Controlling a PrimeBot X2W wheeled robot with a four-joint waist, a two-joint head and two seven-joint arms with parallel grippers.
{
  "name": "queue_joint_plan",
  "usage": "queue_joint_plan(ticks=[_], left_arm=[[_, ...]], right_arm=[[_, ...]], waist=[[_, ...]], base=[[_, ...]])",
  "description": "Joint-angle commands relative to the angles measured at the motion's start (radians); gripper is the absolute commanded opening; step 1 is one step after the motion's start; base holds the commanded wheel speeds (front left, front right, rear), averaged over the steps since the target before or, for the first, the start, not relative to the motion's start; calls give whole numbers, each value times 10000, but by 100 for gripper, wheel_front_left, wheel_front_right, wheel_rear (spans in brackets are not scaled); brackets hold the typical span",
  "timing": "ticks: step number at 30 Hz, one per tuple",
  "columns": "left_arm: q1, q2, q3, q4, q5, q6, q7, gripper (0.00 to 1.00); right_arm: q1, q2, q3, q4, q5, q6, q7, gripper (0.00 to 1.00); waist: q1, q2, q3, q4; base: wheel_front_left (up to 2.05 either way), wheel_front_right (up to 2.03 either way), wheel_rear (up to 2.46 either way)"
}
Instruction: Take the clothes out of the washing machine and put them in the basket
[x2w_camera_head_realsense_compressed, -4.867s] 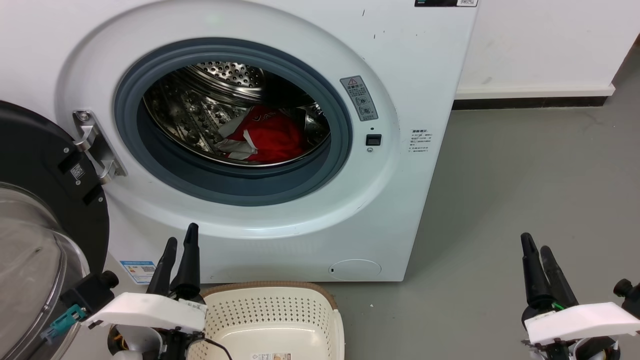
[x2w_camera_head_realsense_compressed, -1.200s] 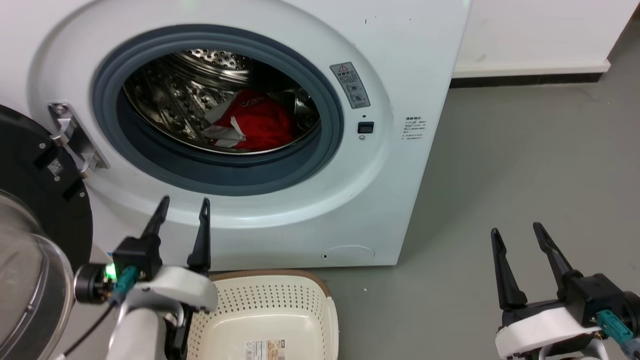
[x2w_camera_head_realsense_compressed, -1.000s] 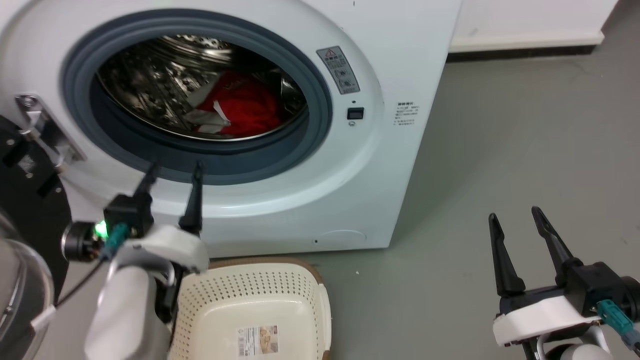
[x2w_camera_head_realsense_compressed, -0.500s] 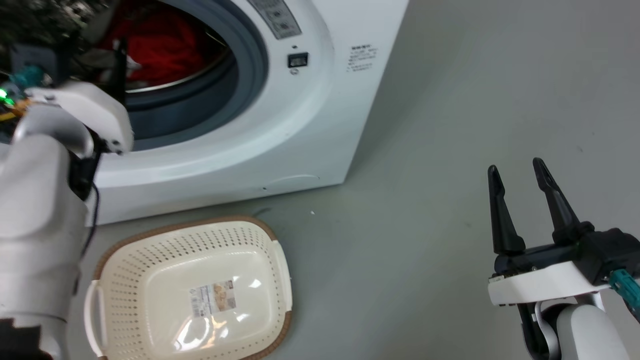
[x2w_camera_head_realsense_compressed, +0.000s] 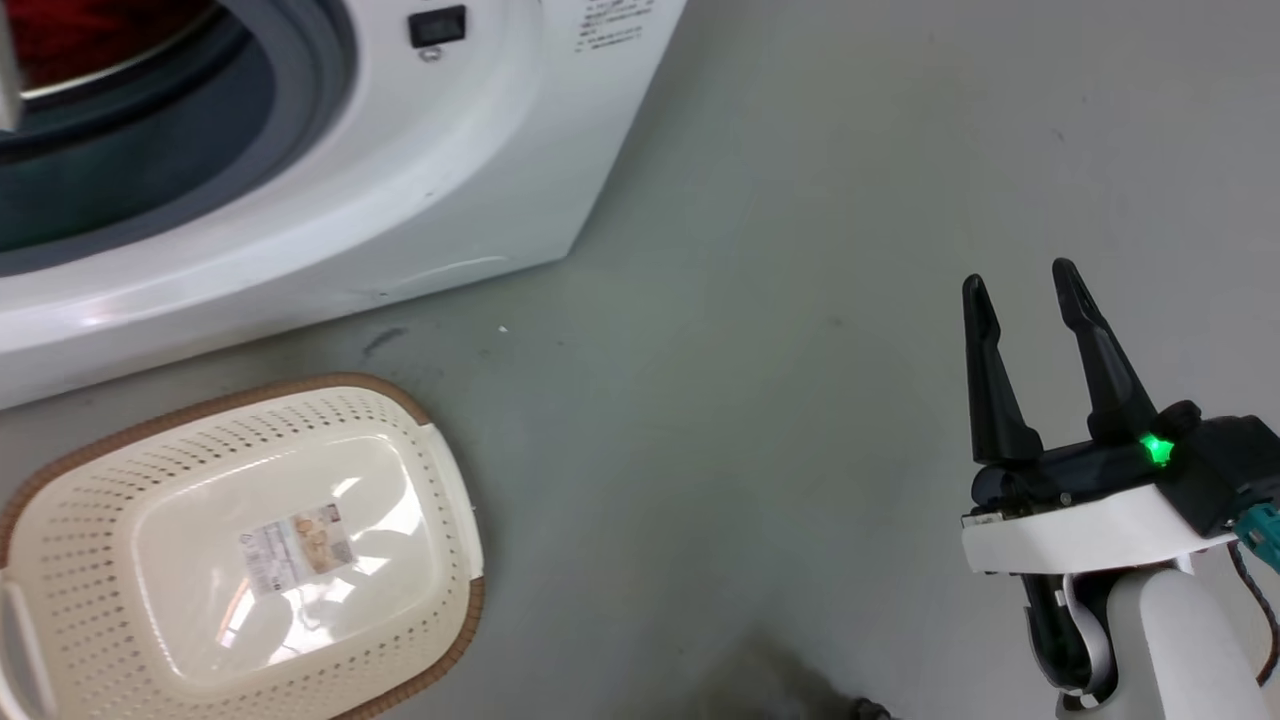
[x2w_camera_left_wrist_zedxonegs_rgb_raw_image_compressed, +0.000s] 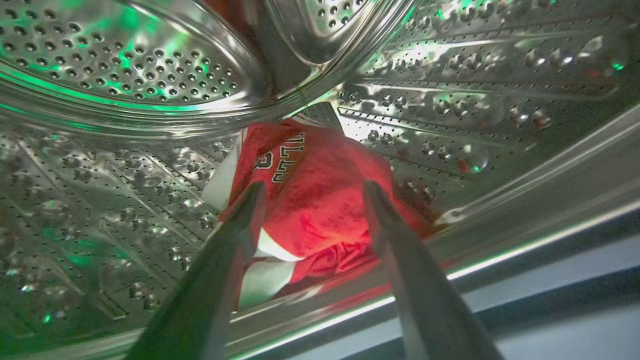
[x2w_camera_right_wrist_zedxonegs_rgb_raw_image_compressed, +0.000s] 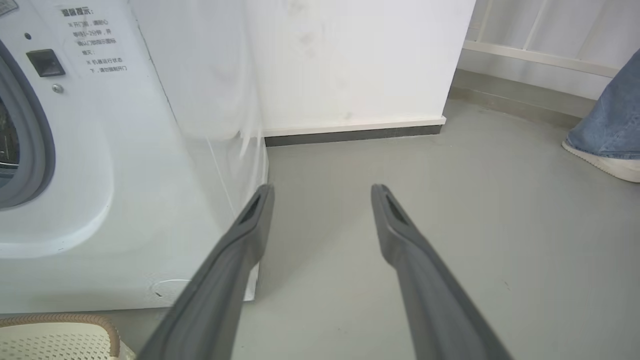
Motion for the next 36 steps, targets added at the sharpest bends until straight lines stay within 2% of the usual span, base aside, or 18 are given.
queue_joint_plan(ticks=[1,13,23,24,26,27,31,36], left_arm=[[-329,234,-79,25,-103,7,170,100],[-1738,1748,-811,177,-369,6,2315,100],[-1886,2121,-867,-131,-570,221,3769,100],[-1856,2124,-847,-138,-639,262,3923,67],[-1834,2169,-824,-331,-632,373,3988,15],[-1815,2185,-824,-426,-620,445,4013,0],[-1636,2225,-720,-770,-678,786,3822,0],[-1304,2076,-413,-1209,-851,1269,2854,0]], right_arm=[[-136,20,57,-94,78,-3,-17,100],[-227,20,438,-409,580,-3,-18,100],[-337,18,689,-406,856,-3,-18,100],[-329,18,709,-392,878,-3,-18,100],[-355,20,734,-383,894,-3,-18,100],[-374,18,740,-380,897,-3,-18,100],[-402,18,737,-353,959,-3,-19,100],[-431,18,673,-341,908,-3,-19,100]], waist=[[-2,0,485,-436],[-2,0,1539,-1110],[-2,0,2031,-1271],[-2,0,2044,-1282],[-2,0,2064,-1302],[-2,0,2070,-1315],[-2,0,2028,-1341],[-2,0,1791,-1259]], base=[[0,0,0],[0,0,0],[0,0,0],[0,0,0],[0,0,0],[0,0,0],[0,0,0],[0,0,0]])
